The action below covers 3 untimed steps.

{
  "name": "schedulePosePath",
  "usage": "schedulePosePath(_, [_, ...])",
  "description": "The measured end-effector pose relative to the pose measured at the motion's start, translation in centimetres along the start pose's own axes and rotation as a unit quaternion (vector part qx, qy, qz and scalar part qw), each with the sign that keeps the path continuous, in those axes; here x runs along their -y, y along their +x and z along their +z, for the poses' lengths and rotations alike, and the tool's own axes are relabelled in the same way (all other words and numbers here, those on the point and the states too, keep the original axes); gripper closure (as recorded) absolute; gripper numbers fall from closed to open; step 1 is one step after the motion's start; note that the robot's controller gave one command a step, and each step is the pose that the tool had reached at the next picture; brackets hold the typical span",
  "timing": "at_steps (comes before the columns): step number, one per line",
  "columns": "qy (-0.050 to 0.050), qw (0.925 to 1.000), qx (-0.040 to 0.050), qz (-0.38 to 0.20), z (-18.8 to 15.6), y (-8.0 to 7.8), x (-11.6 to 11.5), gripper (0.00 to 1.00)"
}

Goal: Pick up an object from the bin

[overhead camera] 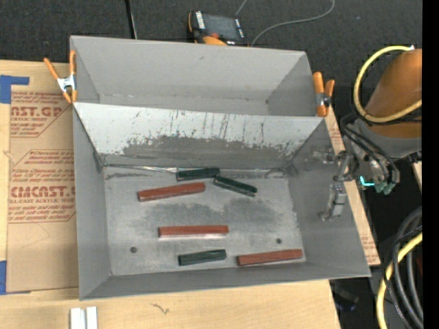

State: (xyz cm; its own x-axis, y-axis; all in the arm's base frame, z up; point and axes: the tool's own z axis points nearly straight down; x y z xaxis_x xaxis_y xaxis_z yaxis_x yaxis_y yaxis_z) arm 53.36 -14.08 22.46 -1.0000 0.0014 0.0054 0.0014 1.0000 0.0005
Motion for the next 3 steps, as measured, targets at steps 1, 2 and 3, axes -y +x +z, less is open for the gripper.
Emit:
schedulePosePath(1, [-0.001, 0.9990, -0.0003, -0.045, 6.7, 2.1, -0.5, 0.00])
schedulePosePath(2, [-0.002, 0.9996, -0.0014, -0.027, 15.1, 4.0, -5.7, 0.00])
schedulePosePath(3, [0.001, 0.9934, 0.0050, -0.115, 9.5, 2.0, -4.4, 0.00])
